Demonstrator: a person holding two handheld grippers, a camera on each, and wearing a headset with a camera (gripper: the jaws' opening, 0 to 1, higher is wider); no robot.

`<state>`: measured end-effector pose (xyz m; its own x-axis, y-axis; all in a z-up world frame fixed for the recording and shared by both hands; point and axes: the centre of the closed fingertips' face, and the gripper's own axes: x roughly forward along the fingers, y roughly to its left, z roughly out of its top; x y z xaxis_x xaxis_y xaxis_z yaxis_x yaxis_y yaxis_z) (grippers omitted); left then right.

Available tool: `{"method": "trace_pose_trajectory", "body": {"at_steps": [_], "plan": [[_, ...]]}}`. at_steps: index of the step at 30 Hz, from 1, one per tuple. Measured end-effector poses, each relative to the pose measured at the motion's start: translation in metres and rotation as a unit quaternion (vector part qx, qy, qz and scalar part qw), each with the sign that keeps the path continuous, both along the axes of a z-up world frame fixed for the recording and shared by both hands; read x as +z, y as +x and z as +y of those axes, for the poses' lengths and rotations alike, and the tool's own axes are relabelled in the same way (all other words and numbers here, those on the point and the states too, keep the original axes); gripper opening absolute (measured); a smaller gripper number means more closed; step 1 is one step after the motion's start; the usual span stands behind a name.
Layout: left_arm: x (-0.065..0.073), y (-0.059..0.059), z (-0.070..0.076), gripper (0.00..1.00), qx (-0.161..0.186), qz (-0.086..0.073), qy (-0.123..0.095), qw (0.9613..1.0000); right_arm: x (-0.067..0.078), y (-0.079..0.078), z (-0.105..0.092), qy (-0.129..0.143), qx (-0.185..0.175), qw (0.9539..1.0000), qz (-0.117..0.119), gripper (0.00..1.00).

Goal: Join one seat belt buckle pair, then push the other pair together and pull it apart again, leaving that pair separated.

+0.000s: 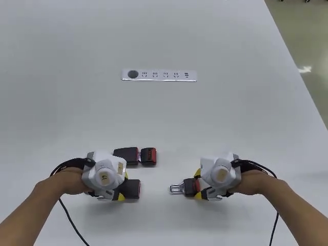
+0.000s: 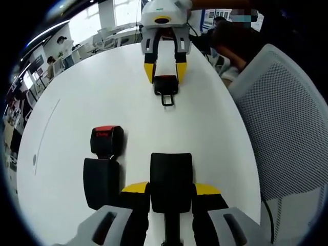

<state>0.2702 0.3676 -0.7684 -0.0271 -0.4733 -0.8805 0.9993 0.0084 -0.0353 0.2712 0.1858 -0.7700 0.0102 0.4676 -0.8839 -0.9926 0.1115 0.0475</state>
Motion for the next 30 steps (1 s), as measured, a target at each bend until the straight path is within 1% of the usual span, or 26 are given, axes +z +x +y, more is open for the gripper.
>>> {"method": "trace_pose_trajectory", "body": {"at_steps": [11, 16, 19, 22, 25, 26, 29, 30], "plan": [[0.003, -0.002, -0.002, 0.33, 0.004, 0.0, -0.002, 1.0, 0.001, -0.001, -0.001, 0.0, 0.009, 0.9999, -0.007, 0.32], [0.0, 0.0, 0.0, 0.33, 0.009, -0.001, -0.002, 1.0, -0.004, 0.0, 0.0, 0.006, 0.007, 0.9999, -0.007, 0.41], [0.0, 0.003, 0.001, 0.36, 0.018, -0.008, -0.004, 0.9998, -0.002, 0.001, 0.001, 0.015, -0.001, 0.9998, -0.012, 0.48], [0.006, 0.008, 0.003, 0.41, 0.037, -0.014, -0.017, 0.9991, 0.002, 0.006, 0.0, 0.028, -0.017, 0.9993, -0.019, 0.54], [0.012, 0.01, 0.005, 0.46, 0.061, -0.011, -0.035, 0.9975, 0.006, 0.008, -0.002, 0.036, -0.031, 0.9986, -0.025, 0.61], [0.014, 0.011, 0.006, 0.48, 0.072, -0.008, -0.042, 0.9965, 0.008, 0.01, -0.003, 0.042, -0.039, 0.998, -0.027, 0.62], [0.018, 0.012, 0.012, 0.51, 0.092, -0.006, -0.057, 0.9941, 0.014, 0.012, -0.005, 0.056, -0.057, 0.9963, -0.033, 0.68], [0.019, 0.013, 0.014, 0.52, 0.106, -0.005, -0.065, 0.9922, 0.015, 0.013, -0.007, 0.061, -0.063, 0.9956, -0.035, 0.7]]}}
